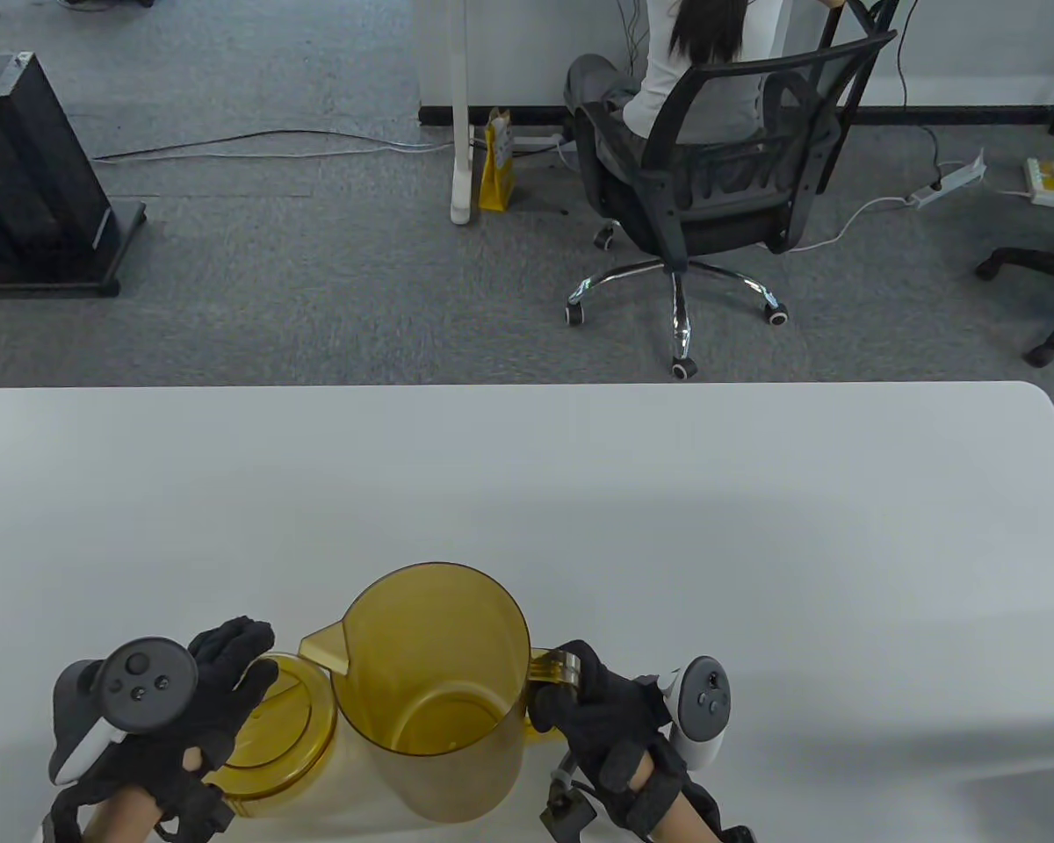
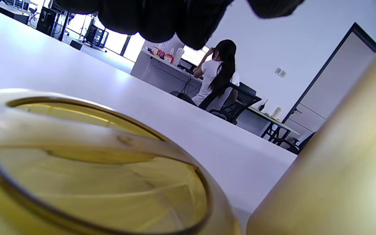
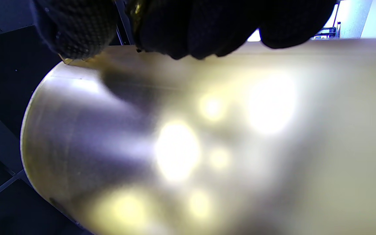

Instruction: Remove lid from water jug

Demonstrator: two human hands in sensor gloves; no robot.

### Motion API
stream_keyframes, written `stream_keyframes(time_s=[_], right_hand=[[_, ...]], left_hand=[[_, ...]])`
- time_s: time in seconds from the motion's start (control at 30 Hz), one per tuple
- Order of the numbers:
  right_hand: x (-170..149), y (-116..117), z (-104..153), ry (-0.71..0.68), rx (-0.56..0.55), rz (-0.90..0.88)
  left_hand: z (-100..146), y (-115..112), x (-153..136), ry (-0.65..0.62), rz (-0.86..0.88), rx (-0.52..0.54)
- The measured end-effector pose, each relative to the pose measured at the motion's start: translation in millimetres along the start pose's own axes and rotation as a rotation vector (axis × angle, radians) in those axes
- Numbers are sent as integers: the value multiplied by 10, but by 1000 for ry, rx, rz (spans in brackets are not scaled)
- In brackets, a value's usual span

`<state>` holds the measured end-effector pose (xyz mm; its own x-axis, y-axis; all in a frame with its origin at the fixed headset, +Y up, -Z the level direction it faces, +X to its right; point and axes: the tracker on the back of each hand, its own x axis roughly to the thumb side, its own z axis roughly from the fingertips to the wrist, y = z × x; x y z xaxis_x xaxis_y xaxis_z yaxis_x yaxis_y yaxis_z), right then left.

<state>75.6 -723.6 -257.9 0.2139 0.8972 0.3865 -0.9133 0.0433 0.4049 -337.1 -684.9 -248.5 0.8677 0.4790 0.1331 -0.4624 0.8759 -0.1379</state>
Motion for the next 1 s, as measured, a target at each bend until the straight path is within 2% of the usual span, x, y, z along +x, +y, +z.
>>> stream_keyframes(time_s=[0.3,0.53,0.73,0.83,1.0], right_hand=[[5,2,-3,4,6,-3],[5,-6,-4,18,30,-10],[-18,-28,9,58,74,-66],[-6,-56,0,73,130,-110],[66,-116,-28,67,212,-41]], left_hand=[[-26,-95,-24,36,-74,-57],[-48,-184,28,45,-219,-76],[-62,-247,35,51,-261,-119],[-56,-251,18,61,-267,-141],[-38,-215,-13,62,-234,-124]])
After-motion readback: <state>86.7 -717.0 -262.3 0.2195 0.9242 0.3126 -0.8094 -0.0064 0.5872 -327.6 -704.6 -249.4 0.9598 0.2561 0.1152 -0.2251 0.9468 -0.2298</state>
